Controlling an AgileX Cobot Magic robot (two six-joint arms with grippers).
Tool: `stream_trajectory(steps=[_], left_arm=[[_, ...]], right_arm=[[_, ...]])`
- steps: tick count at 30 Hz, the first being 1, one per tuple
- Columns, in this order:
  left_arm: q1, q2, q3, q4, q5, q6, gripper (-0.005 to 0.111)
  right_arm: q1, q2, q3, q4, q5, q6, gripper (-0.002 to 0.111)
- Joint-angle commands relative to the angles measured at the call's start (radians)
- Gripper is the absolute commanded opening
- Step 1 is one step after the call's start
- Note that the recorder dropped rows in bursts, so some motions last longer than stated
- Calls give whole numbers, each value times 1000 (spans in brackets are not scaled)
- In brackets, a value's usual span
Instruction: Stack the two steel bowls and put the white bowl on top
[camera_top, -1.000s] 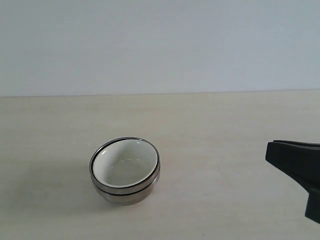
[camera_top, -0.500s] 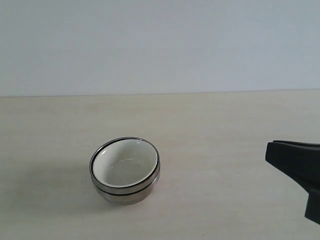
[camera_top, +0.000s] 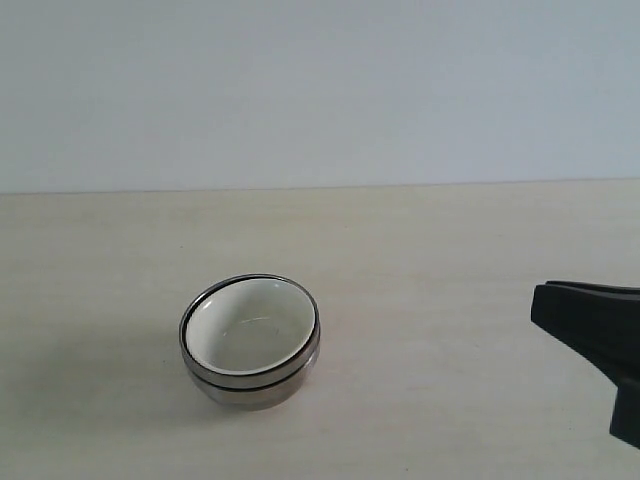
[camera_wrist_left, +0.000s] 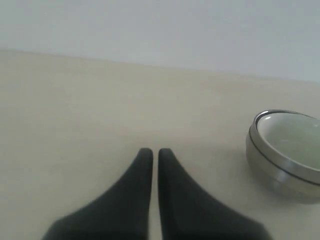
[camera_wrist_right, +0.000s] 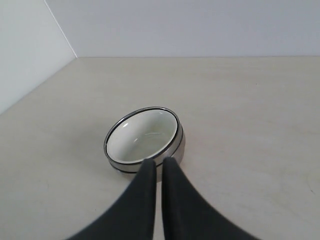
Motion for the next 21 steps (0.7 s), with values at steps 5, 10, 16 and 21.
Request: stream_trajectory(steps=[5, 10, 16, 21], left_arm=[[7, -3, 3, 31, 25, 43, 4], [41, -3, 3, 31, 26, 43, 4], [41, -3, 3, 31, 26, 43, 4], [41, -3, 3, 31, 26, 43, 4]], right_arm=[[-3, -3, 2, -6, -3, -4, 0], [-3, -3, 2, -6, -3, -4, 0], [-3, -3, 2, -6, -3, -4, 0], [-3, -3, 2, -6, -3, -4, 0]])
